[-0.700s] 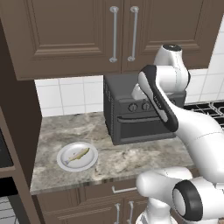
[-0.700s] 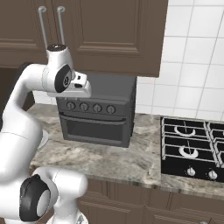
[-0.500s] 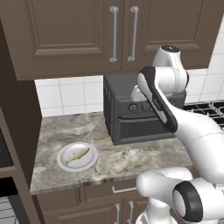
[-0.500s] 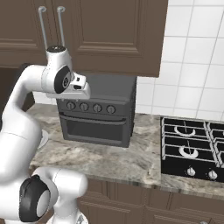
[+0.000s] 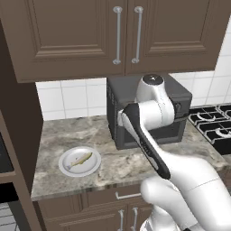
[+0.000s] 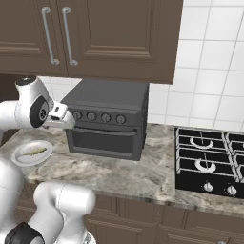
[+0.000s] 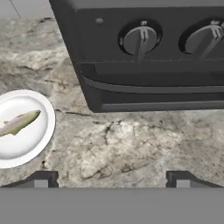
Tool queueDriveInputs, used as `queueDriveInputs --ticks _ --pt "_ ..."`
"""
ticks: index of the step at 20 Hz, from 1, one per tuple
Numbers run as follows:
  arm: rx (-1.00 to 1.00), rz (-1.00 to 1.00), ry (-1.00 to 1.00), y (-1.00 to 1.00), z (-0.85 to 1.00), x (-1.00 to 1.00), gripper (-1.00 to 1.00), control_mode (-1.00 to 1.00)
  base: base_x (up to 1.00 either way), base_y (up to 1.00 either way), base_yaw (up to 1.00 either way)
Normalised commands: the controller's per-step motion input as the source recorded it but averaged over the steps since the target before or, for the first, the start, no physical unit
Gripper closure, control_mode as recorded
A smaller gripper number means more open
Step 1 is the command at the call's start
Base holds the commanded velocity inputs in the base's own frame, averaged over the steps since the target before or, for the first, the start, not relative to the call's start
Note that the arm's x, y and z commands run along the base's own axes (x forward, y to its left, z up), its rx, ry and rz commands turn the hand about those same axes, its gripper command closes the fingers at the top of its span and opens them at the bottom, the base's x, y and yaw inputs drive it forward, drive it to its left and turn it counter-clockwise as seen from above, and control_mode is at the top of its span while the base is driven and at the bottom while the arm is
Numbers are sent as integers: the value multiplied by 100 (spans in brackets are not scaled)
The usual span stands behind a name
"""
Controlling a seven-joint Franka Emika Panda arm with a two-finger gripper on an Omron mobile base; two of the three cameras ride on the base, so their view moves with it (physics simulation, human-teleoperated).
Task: Place the fish on the rack of the oven, and slide the rack back inside. Close the oven door.
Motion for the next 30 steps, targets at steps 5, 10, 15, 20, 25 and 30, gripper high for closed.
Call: queueDriveInputs --ticks 5,10,15,20,25,30 --pt "6 -33 -8 61 -46 -29 -100 -100 0 0 0" --pt "17 -27 1 59 -43 -3 -100 -100 0 0 0" --pt "21 -23 10 49 -53 0 -100 -100 0 0 0" --pt "11 -11 7 46 -52 27 -100 -100 0 0 0" --pt "0 -2 8 46 -26 59 -100 -100 0 0 0" --pt "0 0 9 45 -15 69 -100 -100 0 0 0"
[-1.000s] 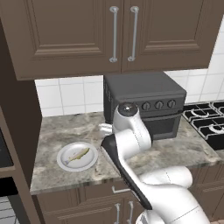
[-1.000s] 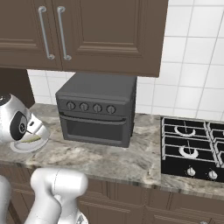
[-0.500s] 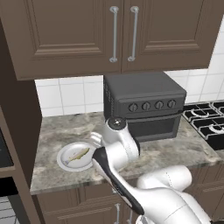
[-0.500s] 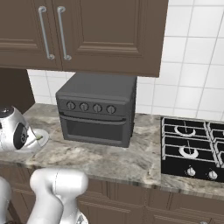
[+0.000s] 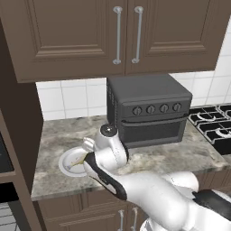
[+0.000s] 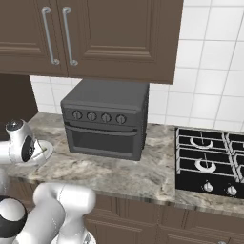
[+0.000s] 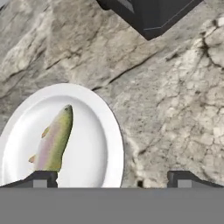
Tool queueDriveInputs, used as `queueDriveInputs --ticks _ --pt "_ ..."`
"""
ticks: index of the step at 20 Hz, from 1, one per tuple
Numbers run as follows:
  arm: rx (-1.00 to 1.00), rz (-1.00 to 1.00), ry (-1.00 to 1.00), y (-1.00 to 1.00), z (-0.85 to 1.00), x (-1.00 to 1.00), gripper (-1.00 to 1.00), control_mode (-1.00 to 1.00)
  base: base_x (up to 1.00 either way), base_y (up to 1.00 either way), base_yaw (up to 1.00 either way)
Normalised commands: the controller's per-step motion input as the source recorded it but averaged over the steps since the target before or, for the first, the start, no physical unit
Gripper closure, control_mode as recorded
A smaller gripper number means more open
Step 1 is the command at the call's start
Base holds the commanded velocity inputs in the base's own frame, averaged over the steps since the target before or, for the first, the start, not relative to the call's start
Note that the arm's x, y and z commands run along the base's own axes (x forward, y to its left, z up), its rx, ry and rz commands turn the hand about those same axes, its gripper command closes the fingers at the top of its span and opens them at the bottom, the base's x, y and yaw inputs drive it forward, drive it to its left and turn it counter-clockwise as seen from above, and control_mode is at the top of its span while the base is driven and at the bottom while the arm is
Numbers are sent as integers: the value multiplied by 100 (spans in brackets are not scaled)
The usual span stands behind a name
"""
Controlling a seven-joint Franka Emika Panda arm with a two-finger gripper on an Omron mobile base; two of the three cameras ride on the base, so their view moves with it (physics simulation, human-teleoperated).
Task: Place the fish on the rack of the oven, and slide the rack back inside. Close the oven door.
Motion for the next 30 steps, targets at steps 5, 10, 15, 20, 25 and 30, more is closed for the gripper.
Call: queueDriveInputs --ticks 5,10,15,20,25,30 --pt "0 0 10 49 -17 64 -100 -100 0 0 0" --pt "0 -2 3 56 -25 48 -100 -100 0 0 0" --pt "-2 -4 0 53 -31 22 -100 -100 0 0 0" --pt "-1 -5 1 26 -38 4 -100 -100 0 0 0" --pt "0 -6 3 1 -41 0 -100 -100 0 0 0" --pt "0 -1 4 4 -43 -2 100 -100 0 0 0"
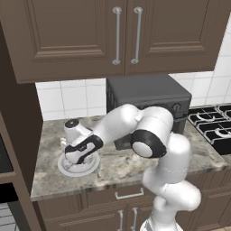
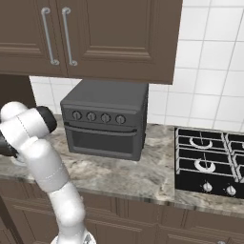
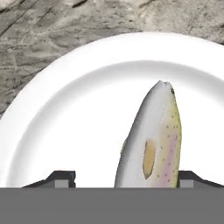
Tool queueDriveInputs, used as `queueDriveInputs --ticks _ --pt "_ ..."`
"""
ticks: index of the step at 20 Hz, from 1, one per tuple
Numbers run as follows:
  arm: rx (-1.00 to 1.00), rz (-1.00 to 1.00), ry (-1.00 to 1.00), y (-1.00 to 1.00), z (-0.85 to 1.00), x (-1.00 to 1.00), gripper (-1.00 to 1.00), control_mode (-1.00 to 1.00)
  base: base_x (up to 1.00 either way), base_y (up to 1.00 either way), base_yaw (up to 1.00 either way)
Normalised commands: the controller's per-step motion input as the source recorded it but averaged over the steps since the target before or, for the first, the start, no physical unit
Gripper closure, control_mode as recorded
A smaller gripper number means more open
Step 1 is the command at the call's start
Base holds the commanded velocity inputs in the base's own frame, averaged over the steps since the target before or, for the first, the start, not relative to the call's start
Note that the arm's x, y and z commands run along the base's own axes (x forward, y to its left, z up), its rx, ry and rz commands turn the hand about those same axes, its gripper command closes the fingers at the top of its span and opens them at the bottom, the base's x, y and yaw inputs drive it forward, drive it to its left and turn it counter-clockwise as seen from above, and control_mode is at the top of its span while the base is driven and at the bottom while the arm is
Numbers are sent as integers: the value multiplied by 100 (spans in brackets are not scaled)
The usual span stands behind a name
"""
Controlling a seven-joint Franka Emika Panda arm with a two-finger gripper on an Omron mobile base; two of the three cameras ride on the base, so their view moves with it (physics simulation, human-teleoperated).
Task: Place the fish on the rack of the oven, and slide the rack back inside. Close the oven door.
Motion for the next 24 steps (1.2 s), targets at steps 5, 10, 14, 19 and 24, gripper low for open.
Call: queueDriveInputs --ticks 5,10,14,19,24 --pt "0 -1 -23 -44 10 -69 100 -100 0 0 0" --pt "1 -9 -30 -62 75 -78 100 -100 0 0 0" --pt "16 -12 -22 -95 84 -99 100 -100 0 0 0" --pt "29 -1 -19 -100 62 -100 100 -100 0 0 0" --pt "35 0 -19 -100 33 -99 100 -100 0 0 0"
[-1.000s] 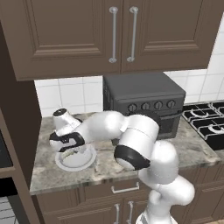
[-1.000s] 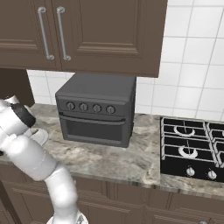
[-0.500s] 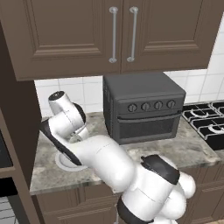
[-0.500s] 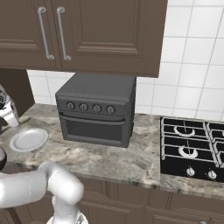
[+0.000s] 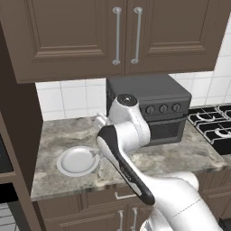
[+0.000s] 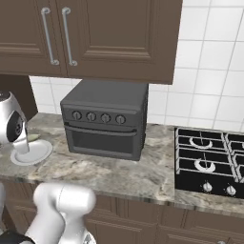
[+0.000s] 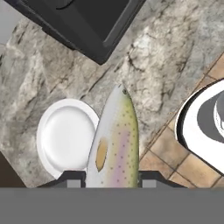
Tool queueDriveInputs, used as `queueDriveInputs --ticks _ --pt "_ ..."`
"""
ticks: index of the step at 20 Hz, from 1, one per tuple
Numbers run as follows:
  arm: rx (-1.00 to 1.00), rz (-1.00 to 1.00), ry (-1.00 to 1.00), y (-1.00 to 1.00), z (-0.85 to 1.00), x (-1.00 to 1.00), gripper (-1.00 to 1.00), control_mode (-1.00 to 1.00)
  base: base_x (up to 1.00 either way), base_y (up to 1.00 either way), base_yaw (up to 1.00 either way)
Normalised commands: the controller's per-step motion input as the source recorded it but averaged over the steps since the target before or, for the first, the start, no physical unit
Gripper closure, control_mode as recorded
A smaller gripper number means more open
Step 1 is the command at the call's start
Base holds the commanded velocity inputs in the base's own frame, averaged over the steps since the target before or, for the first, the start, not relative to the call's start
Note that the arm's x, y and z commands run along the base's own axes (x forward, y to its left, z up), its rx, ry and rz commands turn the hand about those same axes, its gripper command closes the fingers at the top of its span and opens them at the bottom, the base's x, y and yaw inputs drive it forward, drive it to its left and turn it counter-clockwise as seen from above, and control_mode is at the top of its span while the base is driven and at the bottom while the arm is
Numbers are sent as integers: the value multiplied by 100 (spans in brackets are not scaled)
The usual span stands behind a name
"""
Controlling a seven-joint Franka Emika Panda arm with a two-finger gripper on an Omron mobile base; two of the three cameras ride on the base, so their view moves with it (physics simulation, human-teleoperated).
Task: Place the fish on the rack of the oven, and slide the rack back inside. Close the oven door.
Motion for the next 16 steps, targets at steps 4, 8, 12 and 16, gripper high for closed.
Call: queueDriveInputs --ticks 4,8,12,16 --pt "27 0 -3 -100 28 -66 100 -100 0 0 0" --pt "21 0 0 -97 34 -47 100 -100 0 0 0" --pt "14 0 6 -62 6 -13 100 -100 0 0 0" --pt "1 0 3 -4 0 0 100 100 -10 -1 11"
